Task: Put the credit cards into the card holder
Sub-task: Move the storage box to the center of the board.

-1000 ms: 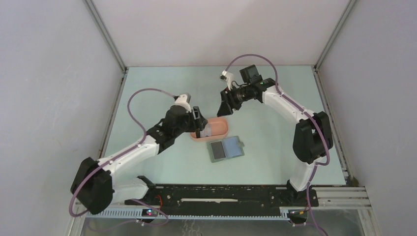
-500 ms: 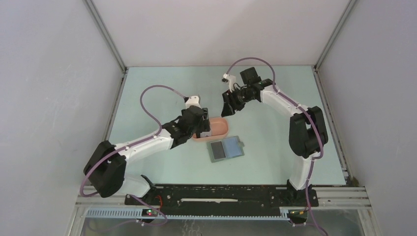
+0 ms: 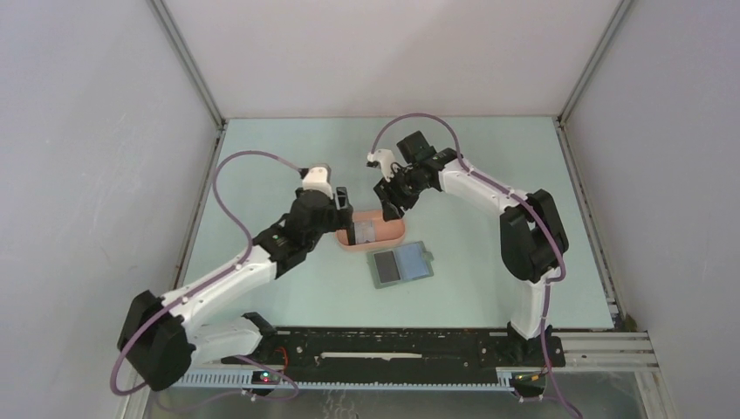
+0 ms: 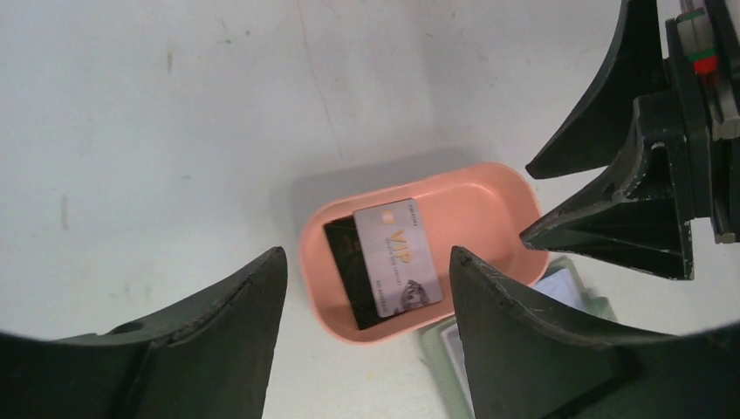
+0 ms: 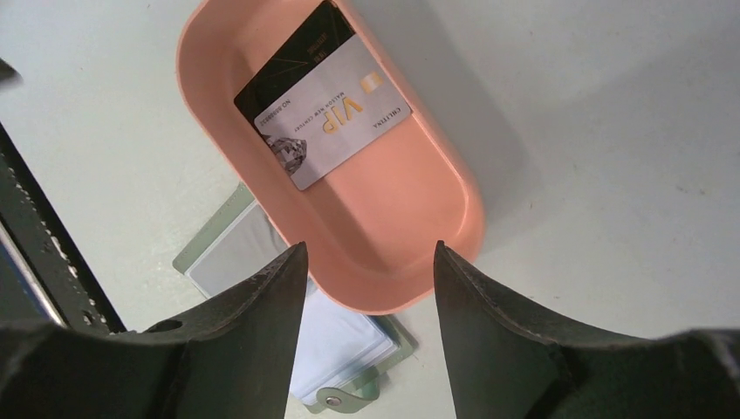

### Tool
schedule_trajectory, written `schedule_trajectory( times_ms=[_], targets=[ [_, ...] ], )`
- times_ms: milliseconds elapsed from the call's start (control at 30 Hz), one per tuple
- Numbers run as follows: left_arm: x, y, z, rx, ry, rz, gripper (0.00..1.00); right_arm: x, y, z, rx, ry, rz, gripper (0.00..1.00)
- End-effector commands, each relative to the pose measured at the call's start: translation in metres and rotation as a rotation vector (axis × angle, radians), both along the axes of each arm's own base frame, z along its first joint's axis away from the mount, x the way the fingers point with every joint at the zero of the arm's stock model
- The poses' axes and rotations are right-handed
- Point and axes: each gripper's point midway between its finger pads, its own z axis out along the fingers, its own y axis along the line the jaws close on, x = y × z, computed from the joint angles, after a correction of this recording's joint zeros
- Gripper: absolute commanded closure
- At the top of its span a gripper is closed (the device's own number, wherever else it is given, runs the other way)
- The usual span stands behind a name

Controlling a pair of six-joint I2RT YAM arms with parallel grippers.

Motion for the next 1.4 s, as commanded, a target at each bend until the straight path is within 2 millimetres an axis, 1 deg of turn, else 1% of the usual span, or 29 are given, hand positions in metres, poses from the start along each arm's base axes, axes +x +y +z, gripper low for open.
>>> schedule_trajectory(
  times_ms=[0, 67, 133, 233, 267, 367, 400, 433, 500, 567, 667, 700, 800, 867, 967, 1067, 1233, 1367],
  targets=[
    [-0.003, 0.018, 0.026, 0.056, -0.128, -0.134, 0.27, 0.023, -0.003, 0.015, -0.046, -0.145, 0.033, 0.36],
    [-0.004, 0.023, 0.039, 0.074, -0.194, -0.185, 0.25, 0.025, -0.006, 0.013, -0.054, -0.16, 0.049, 0.36],
    [-0.003, 0.027, 0.051, 0.053, -0.262, -0.202, 0.25, 0.024, -0.008, 0.01, -0.058, -0.162, 0.07, 0.36],
    [0.0, 0.02, 0.06, -0.047, -0.337, -0.245, 0.22, 0.027, -0.012, 0.009, -0.051, -0.15, 0.063, 0.36],
    [0.002, 0.019, 0.059, -0.064, -0.346, -0.251, 0.2, 0.028, -0.013, 0.01, -0.047, -0.145, 0.056, 0.36],
    [0.012, 0.015, 0.053, -0.069, -0.319, -0.273, 0.05, 0.029, -0.017, 0.004, -0.058, -0.127, 0.046, 0.37],
    [0.017, 0.014, 0.055, -0.069, -0.302, -0.278, 0.04, 0.028, -0.018, 0.001, -0.065, -0.117, 0.047, 0.38],
    [0.021, 0.014, 0.052, -0.078, -0.267, -0.281, 0.03, 0.028, -0.018, -0.002, -0.069, -0.11, 0.049, 0.39],
    [0.029, 0.017, 0.041, -0.114, -0.188, -0.268, 0.03, 0.026, -0.019, -0.009, -0.084, -0.099, 0.053, 0.41],
    [0.035, 0.02, 0.027, -0.166, -0.117, -0.246, 0.04, 0.028, -0.02, -0.015, -0.116, -0.108, 0.052, 0.44],
    [0.043, 0.029, 0.005, -0.234, -0.03, -0.194, 0.16, 0.031, -0.021, -0.024, -0.15, -0.119, 0.049, 0.47],
    [0.045, 0.031, -0.001, -0.255, -0.004, -0.179, 0.21, 0.032, -0.021, -0.027, -0.16, -0.12, 0.048, 0.48],
    [0.052, 0.037, -0.017, -0.296, 0.061, -0.138, 0.29, 0.035, -0.02, -0.036, -0.194, -0.127, 0.049, 0.49],
    [0.057, 0.04, -0.024, -0.303, 0.093, -0.122, 0.32, 0.038, -0.02, -0.04, -0.213, -0.13, 0.046, 0.49],
    [0.061, 0.039, -0.031, -0.31, 0.127, -0.116, 0.35, 0.045, -0.02, -0.041, -0.23, -0.153, 0.036, 0.55],
    [0.064, 0.039, -0.039, -0.32, 0.158, -0.104, 0.38, 0.053, -0.019, -0.039, -0.238, -0.182, 0.024, 0.6],
    [0.066, 0.036, -0.054, -0.338, 0.217, -0.092, 0.45, 0.069, -0.017, -0.034, -0.251, -0.233, 0.012, 0.7],
    [0.067, 0.031, -0.06, -0.353, 0.244, -0.111, 0.48, 0.083, -0.016, -0.03, -0.267, -0.3, 0.04, 0.77]
  ],
)
